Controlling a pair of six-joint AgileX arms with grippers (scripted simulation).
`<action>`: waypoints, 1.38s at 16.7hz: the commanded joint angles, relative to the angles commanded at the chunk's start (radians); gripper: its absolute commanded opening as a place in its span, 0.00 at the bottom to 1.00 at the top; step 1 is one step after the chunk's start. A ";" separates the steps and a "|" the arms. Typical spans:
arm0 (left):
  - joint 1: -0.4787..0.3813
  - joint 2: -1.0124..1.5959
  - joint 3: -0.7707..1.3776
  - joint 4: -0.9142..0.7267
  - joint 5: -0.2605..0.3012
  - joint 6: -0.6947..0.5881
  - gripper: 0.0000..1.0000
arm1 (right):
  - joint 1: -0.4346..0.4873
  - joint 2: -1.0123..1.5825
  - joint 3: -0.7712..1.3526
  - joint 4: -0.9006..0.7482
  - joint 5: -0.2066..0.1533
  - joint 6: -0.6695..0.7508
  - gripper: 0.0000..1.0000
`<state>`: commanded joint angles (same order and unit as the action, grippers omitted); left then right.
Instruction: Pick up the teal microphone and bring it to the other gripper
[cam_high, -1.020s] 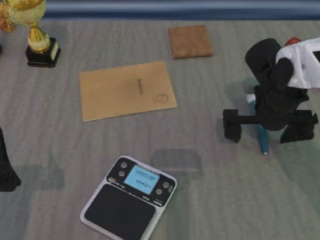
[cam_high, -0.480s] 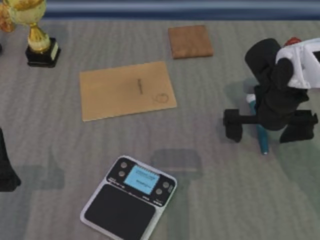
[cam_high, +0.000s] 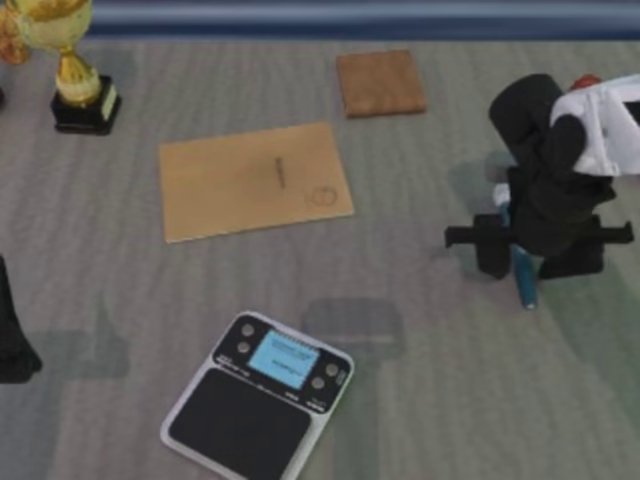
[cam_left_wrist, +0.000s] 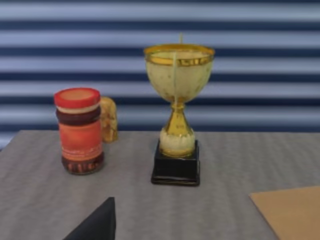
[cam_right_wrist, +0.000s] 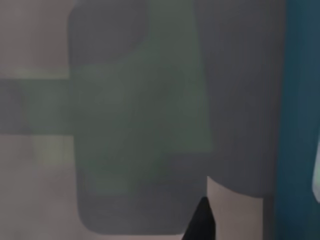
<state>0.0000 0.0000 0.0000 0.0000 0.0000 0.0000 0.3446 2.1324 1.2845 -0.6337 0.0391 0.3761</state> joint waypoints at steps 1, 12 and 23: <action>0.000 0.000 0.000 0.000 0.000 0.000 1.00 | 0.000 0.000 0.000 0.000 0.000 0.000 0.00; 0.000 0.000 0.000 0.000 0.000 0.000 1.00 | 0.004 -0.077 0.002 0.081 -0.018 -0.039 0.00; 0.000 0.000 0.000 0.000 0.000 0.000 1.00 | -0.002 -0.252 -0.240 0.937 -0.297 -0.226 0.00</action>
<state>0.0000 0.0000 0.0000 0.0000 0.0000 0.0000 0.3429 1.8807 1.0447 0.3035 -0.2581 0.1500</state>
